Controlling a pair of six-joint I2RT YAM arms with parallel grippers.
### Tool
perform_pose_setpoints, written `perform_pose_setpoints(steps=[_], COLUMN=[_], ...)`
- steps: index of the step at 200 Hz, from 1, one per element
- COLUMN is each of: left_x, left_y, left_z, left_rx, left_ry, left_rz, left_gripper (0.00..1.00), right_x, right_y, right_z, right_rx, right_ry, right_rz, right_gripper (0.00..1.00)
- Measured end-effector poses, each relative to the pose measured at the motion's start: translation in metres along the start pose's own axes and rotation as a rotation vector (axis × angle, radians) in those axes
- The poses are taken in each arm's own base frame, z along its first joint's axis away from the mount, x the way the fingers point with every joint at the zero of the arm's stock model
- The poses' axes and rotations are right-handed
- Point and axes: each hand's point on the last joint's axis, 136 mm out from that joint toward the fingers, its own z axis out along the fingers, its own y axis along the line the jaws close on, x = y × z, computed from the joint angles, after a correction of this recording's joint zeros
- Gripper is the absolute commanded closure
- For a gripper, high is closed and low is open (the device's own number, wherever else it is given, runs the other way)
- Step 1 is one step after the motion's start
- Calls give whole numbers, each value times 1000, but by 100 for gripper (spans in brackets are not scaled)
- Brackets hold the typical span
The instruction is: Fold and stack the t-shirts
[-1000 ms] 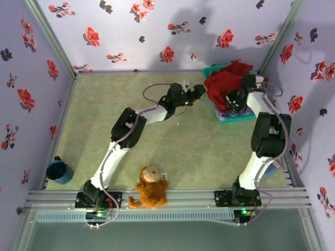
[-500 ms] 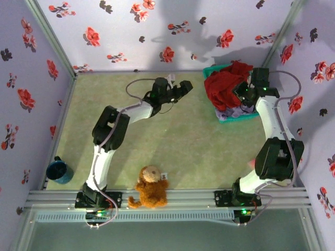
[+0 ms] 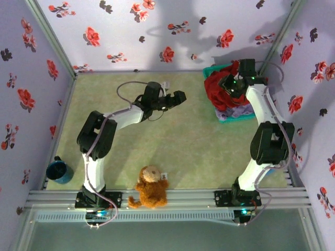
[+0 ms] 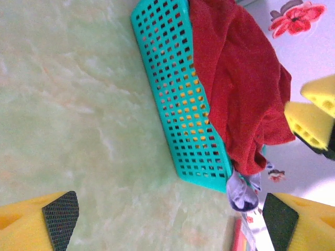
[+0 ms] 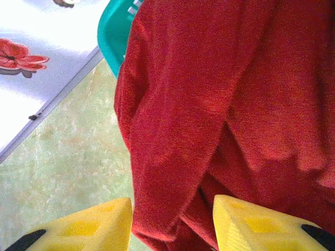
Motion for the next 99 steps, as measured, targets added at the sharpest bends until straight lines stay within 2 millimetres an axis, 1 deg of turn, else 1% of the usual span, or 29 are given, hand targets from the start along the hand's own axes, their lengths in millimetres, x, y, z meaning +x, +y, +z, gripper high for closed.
perform_pose_setpoints(steps=[11,18,26,38,60,79,91,99], left_x=[4,6,8,8,7,2,-6,-14], left_y=[2,2,2,1,-1,-4,-9,-12], left_z=[0,0,0,0,-2,-9,-18,-25], left_rx=[13,20,27,34,39,40,40,44], left_ry=[6,11,14,17,17,11,-4,-21], left_rz=[-19,-28,-35,-41,-40,-36,-25,-16], left_gripper=[6,6,6,6,6,6,6,6], right_x=[0,0,-1,-4,-7,-10,-12,-14], right_y=[0,-1,-2,-2,1,4,8,12], right_z=[8,13,18,24,26,21,16,8], right_rx=[-2,-1,-1,-6,-18,-27,-30,-35], right_ry=[5,8,7,1,-14,-28,-43,-61], right_rz=[3,10,20,35,42,49,41,30], right_gripper=[55,58,65,78,100,100,100,100])
